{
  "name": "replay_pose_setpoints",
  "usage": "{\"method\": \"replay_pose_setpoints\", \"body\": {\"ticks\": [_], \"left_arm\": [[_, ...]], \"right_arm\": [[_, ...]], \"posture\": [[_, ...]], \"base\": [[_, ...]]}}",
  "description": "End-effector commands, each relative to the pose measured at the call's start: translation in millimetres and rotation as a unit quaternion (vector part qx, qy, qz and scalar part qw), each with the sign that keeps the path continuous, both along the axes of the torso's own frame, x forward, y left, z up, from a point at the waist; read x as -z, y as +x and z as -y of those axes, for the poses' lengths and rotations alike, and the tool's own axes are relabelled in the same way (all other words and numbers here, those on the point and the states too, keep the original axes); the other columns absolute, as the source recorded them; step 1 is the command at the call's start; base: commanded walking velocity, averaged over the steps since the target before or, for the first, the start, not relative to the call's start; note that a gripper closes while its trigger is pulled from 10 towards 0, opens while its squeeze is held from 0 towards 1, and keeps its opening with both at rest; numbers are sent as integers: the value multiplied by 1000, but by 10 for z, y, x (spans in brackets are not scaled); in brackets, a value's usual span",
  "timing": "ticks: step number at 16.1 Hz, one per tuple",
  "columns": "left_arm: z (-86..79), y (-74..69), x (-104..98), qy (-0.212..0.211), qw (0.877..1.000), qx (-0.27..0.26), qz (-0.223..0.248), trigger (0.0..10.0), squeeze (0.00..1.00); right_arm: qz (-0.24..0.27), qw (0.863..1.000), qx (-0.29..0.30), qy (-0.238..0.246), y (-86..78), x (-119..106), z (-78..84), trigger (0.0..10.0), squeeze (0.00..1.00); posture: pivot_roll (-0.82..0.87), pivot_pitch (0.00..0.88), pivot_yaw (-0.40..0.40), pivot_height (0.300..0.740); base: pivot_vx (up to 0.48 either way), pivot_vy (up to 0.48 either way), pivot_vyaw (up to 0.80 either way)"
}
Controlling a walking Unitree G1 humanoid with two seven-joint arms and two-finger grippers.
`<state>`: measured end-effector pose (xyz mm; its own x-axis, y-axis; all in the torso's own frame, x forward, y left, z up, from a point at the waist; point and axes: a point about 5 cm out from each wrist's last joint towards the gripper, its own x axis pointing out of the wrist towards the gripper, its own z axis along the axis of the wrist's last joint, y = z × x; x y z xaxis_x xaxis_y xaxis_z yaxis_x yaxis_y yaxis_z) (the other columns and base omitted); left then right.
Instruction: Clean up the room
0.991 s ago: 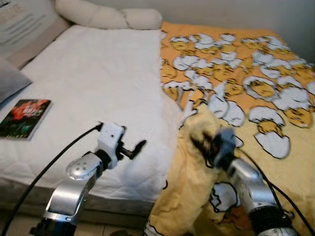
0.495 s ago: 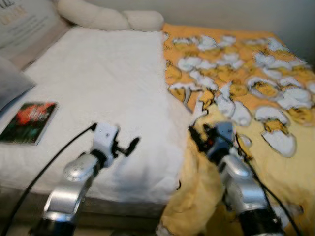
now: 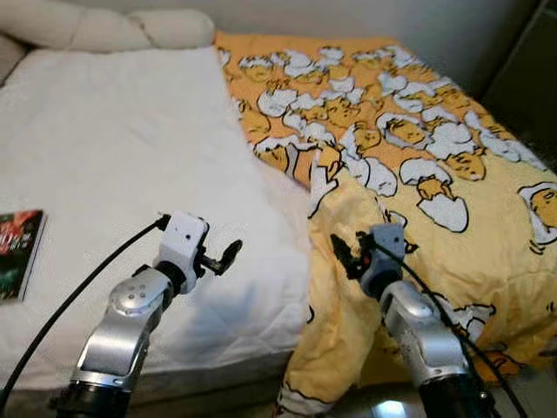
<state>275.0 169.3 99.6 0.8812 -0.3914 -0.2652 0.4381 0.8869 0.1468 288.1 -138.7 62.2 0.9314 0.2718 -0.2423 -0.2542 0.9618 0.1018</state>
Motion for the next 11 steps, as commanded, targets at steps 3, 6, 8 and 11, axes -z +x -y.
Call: {"method": "replay_pose_setpoints", "body": {"ticks": [3,6,8,11], "left_arm": [[51,-10,-3,7,1000,17,1,10000,0],[92,-69,5,13,998,62,-13,10000,0],[138,-128,21,20,994,107,-31,10000,0],[155,-218,39,34,986,154,-57,10000,0]], "right_arm": [[-25,999,-32,-8,7,43,27,10000,1000],[-45,995,-81,-34,82,90,-37,10000,1000],[-81,989,-102,-69,153,175,-77,10000,1000],[-143,975,-101,-137,235,357,-147,10000,1000]], "posture": [[39,0,-38,740],[48,0,-39,740],[51,0,-33,740],[68,0,-26,740]], "base": [[0,0,0],[0,0,0],[0,0,0],[0,0,0]]}}
